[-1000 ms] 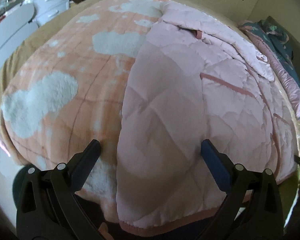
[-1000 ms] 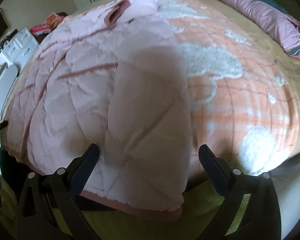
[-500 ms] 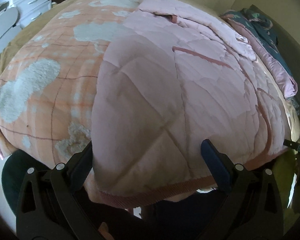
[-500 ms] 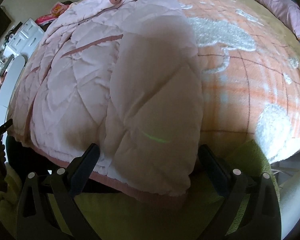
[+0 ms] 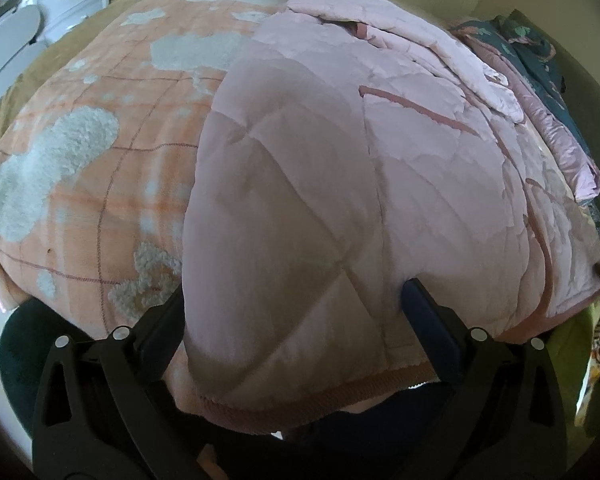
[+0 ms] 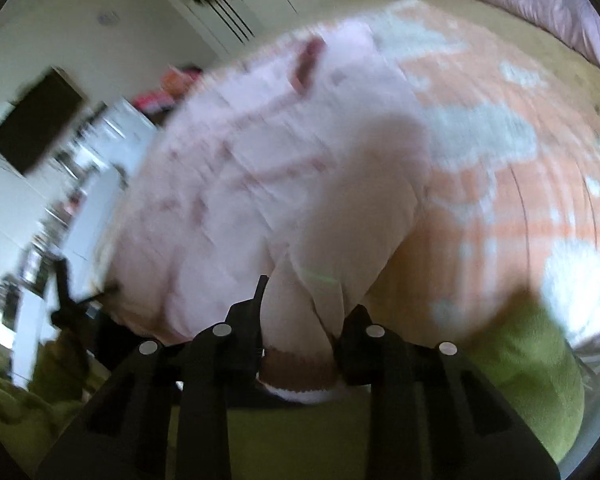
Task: Fold large clothes
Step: 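Grasp the jacket hem edge with the right tool while the left tool grasps it too, then carry the held hem with both tools over the jacket toward the collar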
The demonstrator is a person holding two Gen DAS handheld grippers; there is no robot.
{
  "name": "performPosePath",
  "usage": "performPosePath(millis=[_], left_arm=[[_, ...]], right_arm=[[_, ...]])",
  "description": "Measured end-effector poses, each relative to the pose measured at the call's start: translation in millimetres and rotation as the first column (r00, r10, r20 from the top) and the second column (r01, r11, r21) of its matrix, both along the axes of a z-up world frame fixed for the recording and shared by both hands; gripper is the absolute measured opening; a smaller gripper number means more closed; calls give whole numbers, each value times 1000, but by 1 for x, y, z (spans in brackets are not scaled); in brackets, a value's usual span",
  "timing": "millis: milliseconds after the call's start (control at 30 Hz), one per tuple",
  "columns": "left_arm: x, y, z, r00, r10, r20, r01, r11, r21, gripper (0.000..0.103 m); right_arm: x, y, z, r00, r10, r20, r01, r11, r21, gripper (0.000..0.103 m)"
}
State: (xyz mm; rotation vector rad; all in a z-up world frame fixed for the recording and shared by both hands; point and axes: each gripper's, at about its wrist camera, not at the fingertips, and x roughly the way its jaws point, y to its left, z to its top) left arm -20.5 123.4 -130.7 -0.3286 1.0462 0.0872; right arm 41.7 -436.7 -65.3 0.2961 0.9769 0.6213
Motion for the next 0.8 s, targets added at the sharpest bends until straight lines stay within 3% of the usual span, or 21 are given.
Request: performPosePath(millis=[33, 100, 133, 200, 467, 533, 567, 600, 700, 800], left_arm=[[0, -3, 3, 1000, -6, 6, 6, 1000, 18, 87], [-2, -9, 10, 999, -34, 32, 33, 999, 21, 54], [-4, -11, 14, 999, -34, 41, 33, 999, 28, 50], [-5, -14, 20, 997, -44, 56, 42, 998, 37, 31], [-5, -11, 22, 995, -55, 83, 54, 998, 16, 18], [-4, -11, 26, 994, -51, 99, 51, 999, 8, 13], [-4, -11, 28, 993, -48, 107, 49, 999, -1, 11], [-4, -10, 33, 991, -45, 124, 47, 999, -13, 10], [-1, -11, 51, 984, -54, 173, 57, 998, -14, 8], [6, -12, 71, 974, -64, 216, 69, 998, -12, 8]], right_arm=[[2, 2, 5, 1000, 3, 17, -3, 1000, 8, 26], [8, 6, 14, 999, 14, 37, -14, 1000, 18, 26], [14, 10, 15, 999, 17, 38, -17, 1000, 13, 26], [19, 14, 13, 999, 31, 30, -31, 1000, -3, 27], [11, 10, -39, 990, 11, -138, -24, 995, -93, 54], [8, 9, -52, 986, -2, -170, -15, 995, -95, 52], [5, 8, -54, 986, -2, -166, -14, 996, -92, 41], [2, 8, -51, 989, 7, -146, -17, 998, -66, 30], [-4, 6, -24, 999, 26, -43, -25, 999, 19, 26], [-7, 10, 21, 990, 32, 134, -46, 994, 99, 24]])
